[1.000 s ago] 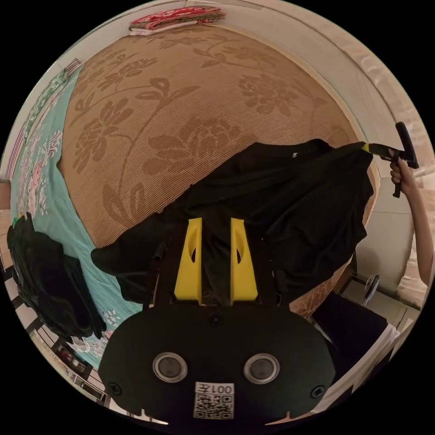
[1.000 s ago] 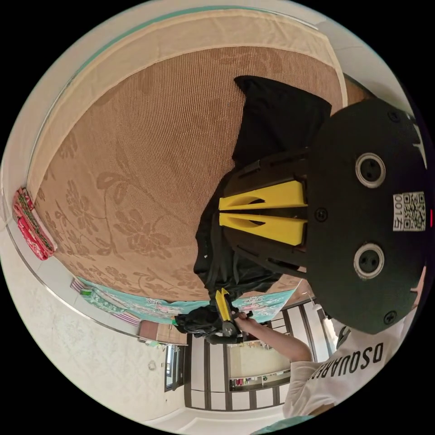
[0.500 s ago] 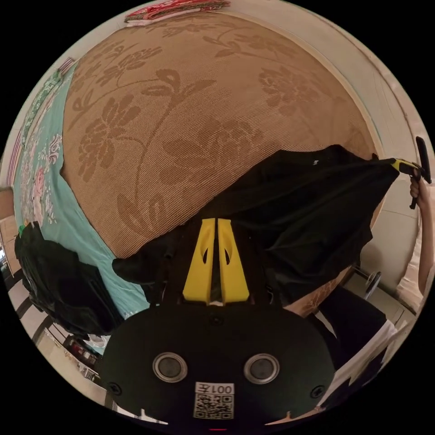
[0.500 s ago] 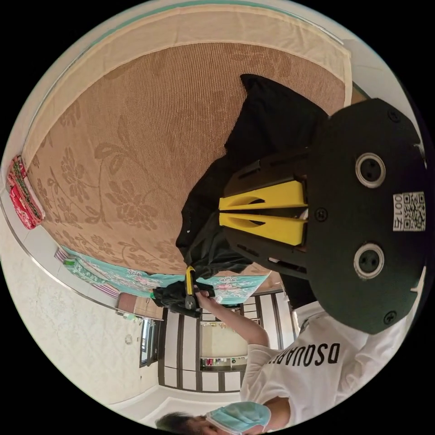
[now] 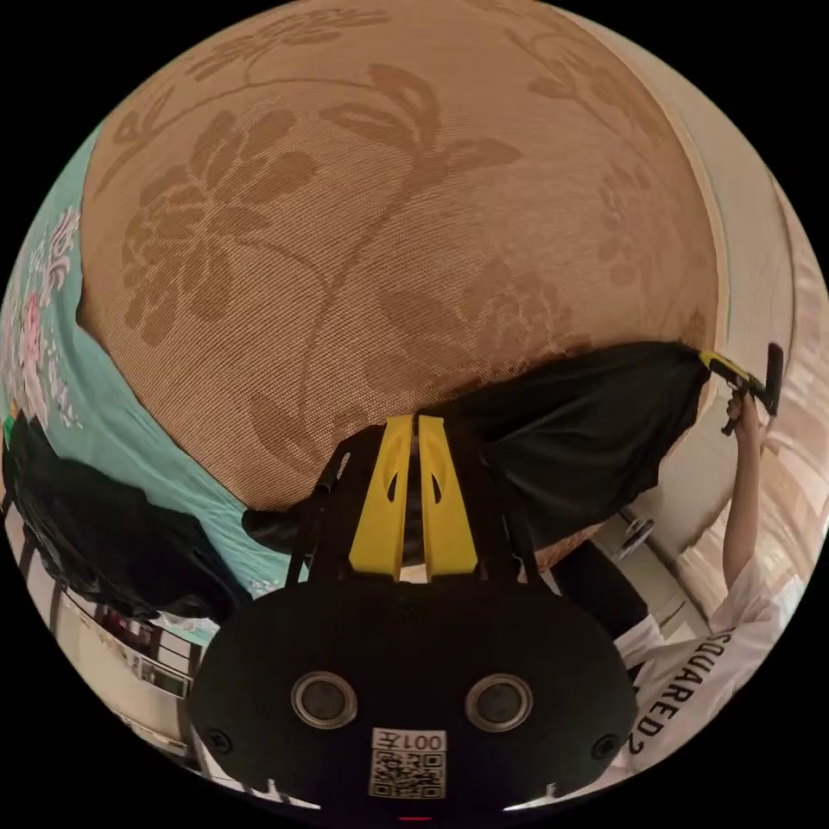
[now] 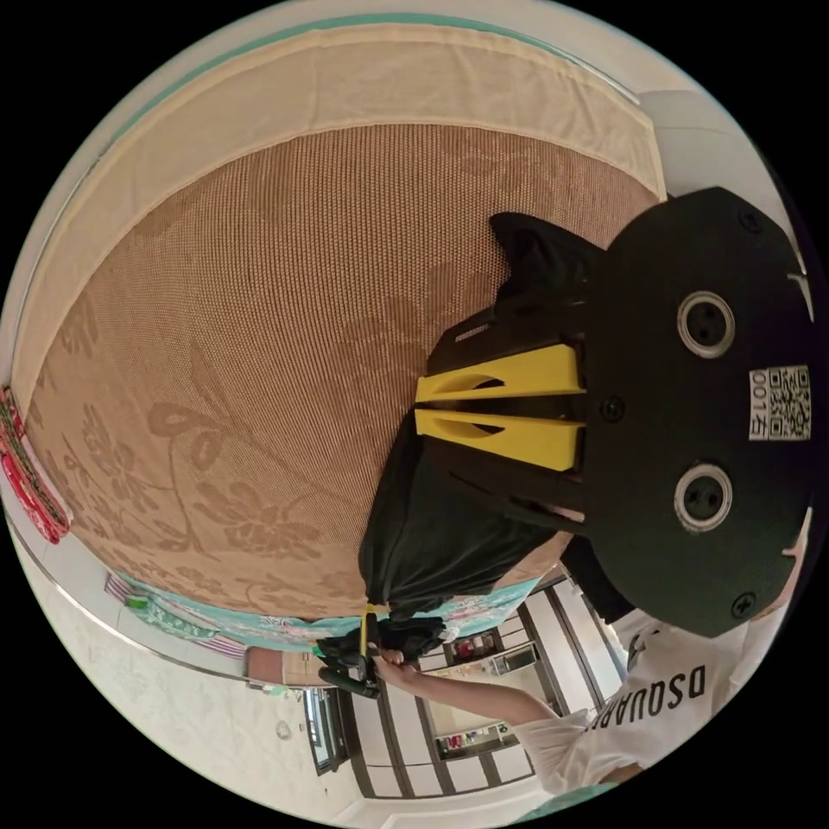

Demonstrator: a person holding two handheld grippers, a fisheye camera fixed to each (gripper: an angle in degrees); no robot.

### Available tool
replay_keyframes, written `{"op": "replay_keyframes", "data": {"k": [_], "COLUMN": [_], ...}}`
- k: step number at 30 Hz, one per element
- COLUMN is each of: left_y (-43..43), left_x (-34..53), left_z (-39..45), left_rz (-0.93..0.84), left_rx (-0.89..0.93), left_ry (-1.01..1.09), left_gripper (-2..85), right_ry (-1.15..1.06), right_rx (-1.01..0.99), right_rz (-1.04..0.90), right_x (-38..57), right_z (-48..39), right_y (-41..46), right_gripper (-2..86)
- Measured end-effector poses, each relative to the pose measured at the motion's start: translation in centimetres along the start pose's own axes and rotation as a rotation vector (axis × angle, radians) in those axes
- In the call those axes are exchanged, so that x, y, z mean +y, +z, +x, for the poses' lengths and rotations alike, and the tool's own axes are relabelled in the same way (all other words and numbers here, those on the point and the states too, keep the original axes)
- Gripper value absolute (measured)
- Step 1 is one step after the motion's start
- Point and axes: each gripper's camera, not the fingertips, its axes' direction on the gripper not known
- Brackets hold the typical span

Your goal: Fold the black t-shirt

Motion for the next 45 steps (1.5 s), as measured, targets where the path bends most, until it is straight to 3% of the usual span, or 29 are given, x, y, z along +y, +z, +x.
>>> {"op": "replay_keyframes", "data": {"k": [4, 8, 12, 16, 20, 22, 33, 36, 42, 45], "left_y": [-1.8, -2.2, -0.8, 1.0, 2.6, 2.8, 0.0, 0.4, 3.3, 5.7], "left_x": [1.6, 2.7, 2.7, 2.4, 2.3, 2.2, 1.5, 0.4, -2.1, -1.2], "left_z": [0.5, 3.2, 5.8, 7.7, 9.4, 9.6, 6.4, 5.0, 1.1, -0.6], "left_rz": [0.197, 0.268, 0.219, 0.182, 0.121, 0.071, -0.115, -0.106, -0.054, -0.04], "left_rx": [-0.072, -0.044, -0.056, -0.227, -0.468, -0.491, -0.239, -0.187, -0.12, -0.139], "left_ry": [-0.077, 0.159, 0.414, 0.57, 0.708, 0.749, 0.821, 0.786, 0.524, 0.419], "left_gripper": [0.3, 3.8, 7.3, 7.8, 1.4, -0.2, -0.9, -0.9, -0.4, 1.8], "right_ry": [-0.088, -0.312, -0.509, -0.607, -0.677, -0.712, -0.586, -0.524, -0.365, -0.309], "right_rx": [0.1, 0.081, 0.212, 0.302, 0.45, 0.497, 0.134, 0.11, 0.114, 0.244], "right_rz": [0.074, 0.058, -0.011, -0.043, -0.142, -0.127, -0.103, -0.063, 0.012, 0.008], "right_x": [1.7, 3.3, 3.4, 2.8, 2.6, 3.1, 2.8, 1.6, -0.1, 0.7], "right_z": [-2.5, -7.3, -11.3, -13.0, -13.7, -14.1, -11.1, -9.3, -6.5, -5.8], "right_y": [-1.4, -0.8, 2.1, 4.2, 6.6, 6.6, 1.2, 1.1, 2.4, 3.4], "right_gripper": [1.7, 3.7, 7.0, 8.7, 5.6, 3.0, 0.8, 0.7, 1.3, 1.9]}}
